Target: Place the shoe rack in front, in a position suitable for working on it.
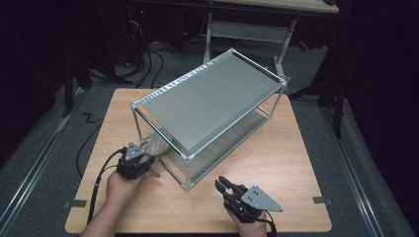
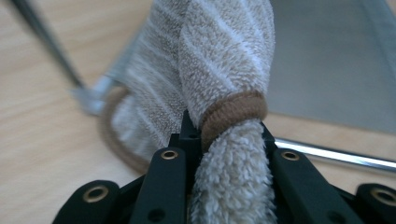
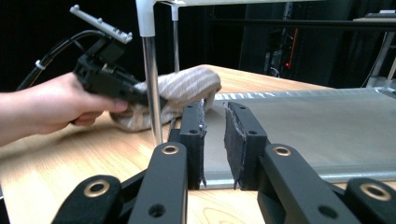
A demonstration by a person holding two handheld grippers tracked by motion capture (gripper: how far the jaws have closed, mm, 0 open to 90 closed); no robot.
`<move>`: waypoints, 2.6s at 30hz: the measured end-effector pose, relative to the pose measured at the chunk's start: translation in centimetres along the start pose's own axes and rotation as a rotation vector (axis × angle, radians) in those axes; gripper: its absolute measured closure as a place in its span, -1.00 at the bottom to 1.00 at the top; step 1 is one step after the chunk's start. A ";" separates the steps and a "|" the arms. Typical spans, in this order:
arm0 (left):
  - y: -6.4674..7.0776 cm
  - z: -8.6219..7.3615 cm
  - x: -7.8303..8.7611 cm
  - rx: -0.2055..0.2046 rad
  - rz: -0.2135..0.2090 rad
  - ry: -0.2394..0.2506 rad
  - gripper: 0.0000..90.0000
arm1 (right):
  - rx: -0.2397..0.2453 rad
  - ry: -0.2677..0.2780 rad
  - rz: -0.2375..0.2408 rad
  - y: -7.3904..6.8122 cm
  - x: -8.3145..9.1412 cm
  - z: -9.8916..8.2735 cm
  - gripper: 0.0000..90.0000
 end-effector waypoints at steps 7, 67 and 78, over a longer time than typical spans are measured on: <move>5.6 -1.6 0.6 -0.087 -0.117 -0.037 0.64 | -0.006 -0.001 -0.002 0.2 0.3 -0.2 0.72; 6.8 -3.1 1.2 -0.080 -0.127 -0.082 0.63 | -0.007 0.002 -0.020 0.8 1.0 -0.2 0.72; 8.9 -4.5 1.8 -0.083 -0.156 -0.068 0.63 | -0.003 0.000 -0.019 0.7 1.0 -0.3 0.72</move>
Point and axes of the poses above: each handheld gripper's, and its own axes: x roughly backward along the jaws, z roughly out of its top, y roughly to its right, the point moved 10 cm from there along -x, roughly forward along the jaws, and after that the axes turned 13 degrees about x, right-handed, at the moved point
